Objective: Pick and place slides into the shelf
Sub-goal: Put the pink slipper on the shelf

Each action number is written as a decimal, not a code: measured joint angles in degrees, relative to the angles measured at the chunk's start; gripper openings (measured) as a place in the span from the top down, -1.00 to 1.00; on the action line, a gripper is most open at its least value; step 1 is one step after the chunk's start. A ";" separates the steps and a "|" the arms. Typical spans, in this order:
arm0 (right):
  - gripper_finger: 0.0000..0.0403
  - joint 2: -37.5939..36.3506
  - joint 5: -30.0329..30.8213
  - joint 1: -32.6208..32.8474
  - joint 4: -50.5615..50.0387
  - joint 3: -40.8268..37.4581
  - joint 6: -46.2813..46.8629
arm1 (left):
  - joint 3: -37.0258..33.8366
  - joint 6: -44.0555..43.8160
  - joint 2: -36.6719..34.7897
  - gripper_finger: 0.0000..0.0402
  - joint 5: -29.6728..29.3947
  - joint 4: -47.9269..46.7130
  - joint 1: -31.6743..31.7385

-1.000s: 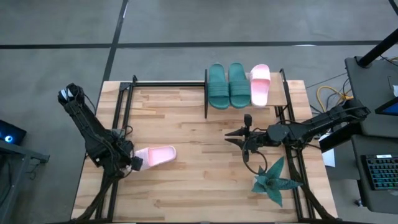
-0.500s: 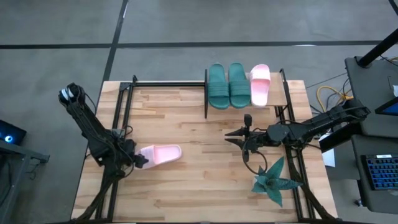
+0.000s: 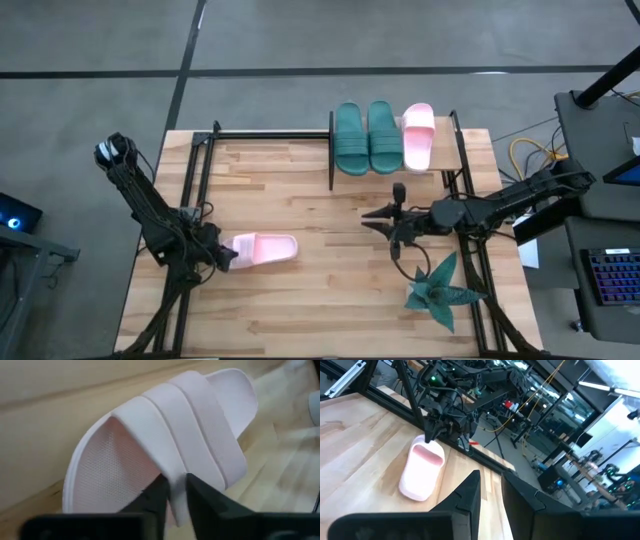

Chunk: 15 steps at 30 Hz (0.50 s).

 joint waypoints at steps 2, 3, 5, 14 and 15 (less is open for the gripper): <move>0.66 0.00 -0.04 0.00 0.95 0.00 -1.63 | -0.02 1.34 -0.03 0.95 -1.86 0.72 -0.05; 0.66 0.00 -0.09 0.00 1.53 0.00 -2.68 | 0.00 2.21 -0.16 0.96 -3.24 1.56 -0.03; 0.66 0.00 -0.35 -0.01 2.95 0.00 -5.21 | 0.17 5.16 -0.68 0.97 -5.83 2.72 -0.01; 0.51 2.77 -4.91 1.09 2.95 1.03 -30.91 | 0.74 20.57 -7.86 1.00 -16.03 8.20 0.06; 0.47 3.47 -4.93 1.15 3.36 1.03 -33.00 | 0.74 22.94 -8.85 1.00 -16.67 9.33 0.06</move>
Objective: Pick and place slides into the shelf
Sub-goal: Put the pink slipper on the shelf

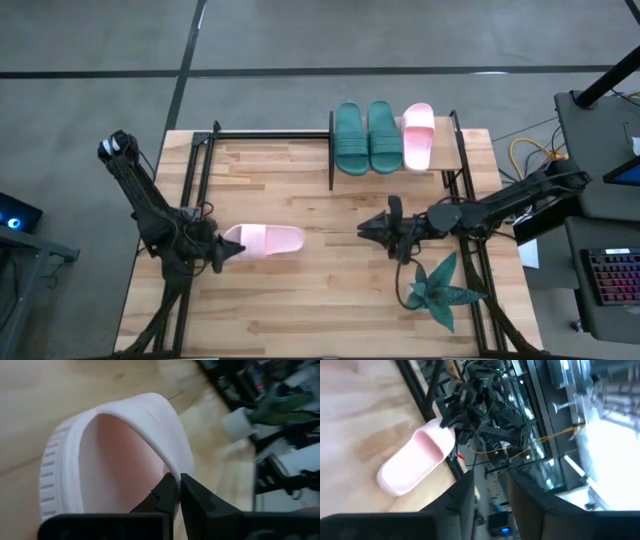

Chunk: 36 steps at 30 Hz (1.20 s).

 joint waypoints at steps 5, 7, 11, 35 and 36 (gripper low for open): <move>0.24 4.38 0.34 -0.02 2.05 1.04 -3.31 | 0.00 13.93 -3.97 1.00 -1.62 6.95 0.02; 0.16 6.44 0.33 0.00 2.15 2.33 -3.48 | 0.00 18.96 -4.87 1.00 -2.65 9.38 0.02; 0.02 11.63 0.36 0.27 1.89 4.97 -11.10 | 0.00 28.61 -6.23 1.00 -5.11 14.66 0.04; -0.08 31.68 8.55 1.20 0.91 23.42 -27.78 | 0.57 55.57 -7.32 1.00 -5.58 34.73 0.04; -0.08 31.84 8.87 1.20 0.49 23.64 -27.80 | 0.68 55.61 -7.22 1.00 -5.58 34.70 0.04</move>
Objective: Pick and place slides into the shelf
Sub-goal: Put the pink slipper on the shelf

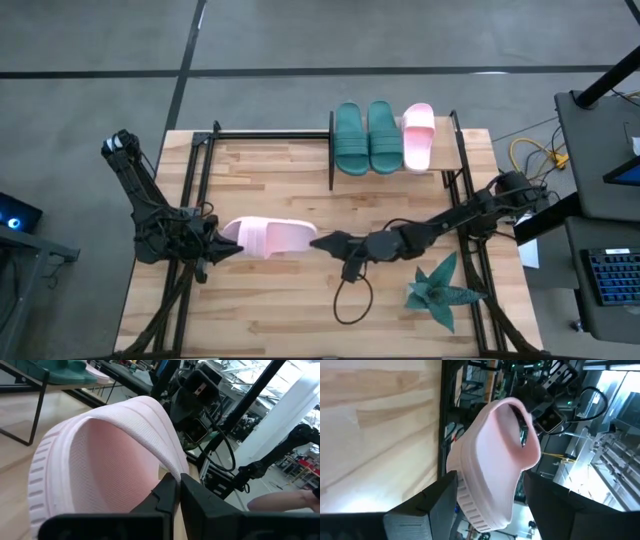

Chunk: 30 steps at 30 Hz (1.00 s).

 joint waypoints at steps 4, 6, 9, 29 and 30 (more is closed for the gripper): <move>-0.08 -0.10 4.18 0.04 -5.39 0.78 -2.43 | 0.21 0.00 -0.30 1.00 0.22 0.06 0.13; -0.08 -0.28 6.19 0.02 -6.43 0.73 -2.78 | 0.25 -0.04 -0.54 1.00 0.47 0.40 0.11; -0.08 -0.45 7.82 0.08 -6.31 0.73 -2.90 | 0.30 -0.02 -0.77 1.00 0.40 0.46 0.13; 0.25 -0.56 6.38 0.28 -5.96 1.75 -5.35 | 0.30 1.58 -0.68 1.00 0.20 0.85 0.11; 0.30 -0.56 6.49 0.28 -6.00 1.95 -5.35 | 0.30 1.96 -0.68 1.00 0.17 0.89 0.11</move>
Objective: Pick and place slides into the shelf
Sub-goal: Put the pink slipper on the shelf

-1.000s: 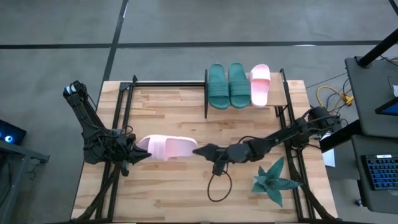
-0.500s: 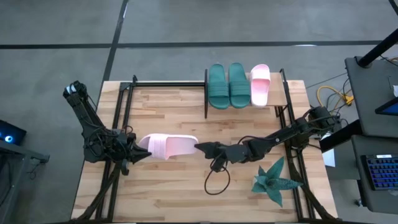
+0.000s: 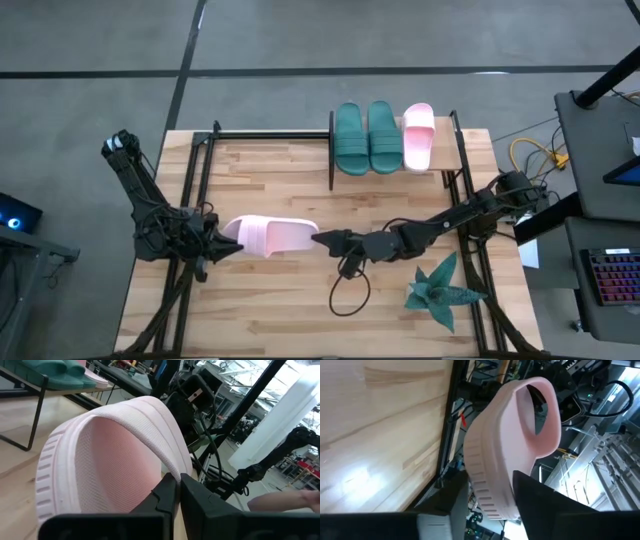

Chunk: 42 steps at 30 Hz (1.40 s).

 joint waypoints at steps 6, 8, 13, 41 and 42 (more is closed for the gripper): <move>0.69 0.00 0.23 0.00 -0.57 0.80 -0.17 | 0.00 2.43 0.44 1.00 -0.21 1.72 -0.04; 0.81 0.00 0.29 0.00 -0.69 0.90 0.18 | 0.00 2.48 0.59 1.00 -0.21 1.66 -0.04; 0.86 0.00 2.23 0.02 -0.56 1.56 4.33 | -0.13 6.80 0.68 1.00 -2.32 1.84 -0.04; 0.88 -7.98 41.85 1.01 0.02 1.83 24.07 | -0.56 69.86 0.90 -0.15 -15.40 27.80 0.00; 0.88 -8.28 44.24 1.01 -0.06 1.78 24.50 | -0.63 69.84 0.94 -0.15 -15.38 27.73 0.00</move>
